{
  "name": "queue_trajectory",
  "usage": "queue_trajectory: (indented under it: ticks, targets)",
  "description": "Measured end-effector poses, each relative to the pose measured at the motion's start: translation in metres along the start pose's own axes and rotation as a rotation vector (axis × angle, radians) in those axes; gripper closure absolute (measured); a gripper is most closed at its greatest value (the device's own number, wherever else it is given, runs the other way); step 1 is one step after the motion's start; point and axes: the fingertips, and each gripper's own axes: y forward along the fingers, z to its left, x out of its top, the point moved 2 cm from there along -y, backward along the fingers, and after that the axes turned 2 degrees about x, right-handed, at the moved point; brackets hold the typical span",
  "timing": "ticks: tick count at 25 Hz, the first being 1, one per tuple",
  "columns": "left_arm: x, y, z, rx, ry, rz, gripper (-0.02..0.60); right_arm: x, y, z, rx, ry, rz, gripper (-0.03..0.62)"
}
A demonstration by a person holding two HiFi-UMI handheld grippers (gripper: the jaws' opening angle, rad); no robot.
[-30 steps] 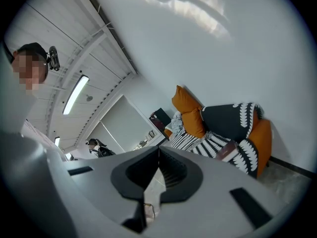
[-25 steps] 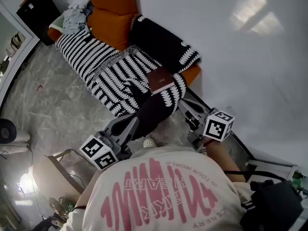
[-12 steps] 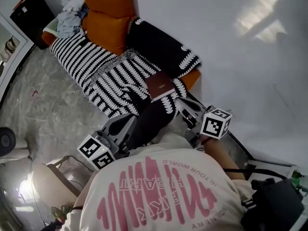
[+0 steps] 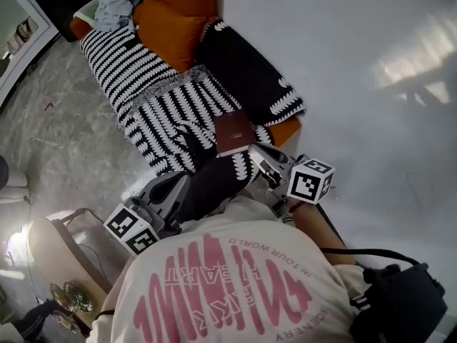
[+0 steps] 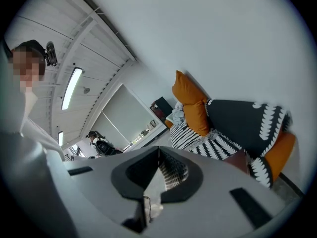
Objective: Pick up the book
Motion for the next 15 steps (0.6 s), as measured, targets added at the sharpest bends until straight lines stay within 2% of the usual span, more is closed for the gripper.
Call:
queue_trajectory:
  ticks: [4, 8, 15]
  targets:
    - [0.001, 0.027, -0.003, 0.066, -0.022, -0.024, 0.574, 0.025, 0.012, -0.035, 0.043, -0.018, 0.059, 0.585]
    - [-0.004, 0.053, -0.001, 0.133, -0.006, -0.009, 0.574, 0.050, 0.022, -0.078, 0.059, -0.017, 0.100, 0.585]
    - [-0.014, 0.067, 0.007, 0.319, -0.051, -0.068, 0.574, 0.065, 0.055, -0.136, 0.128, -0.025, 0.220, 0.585]
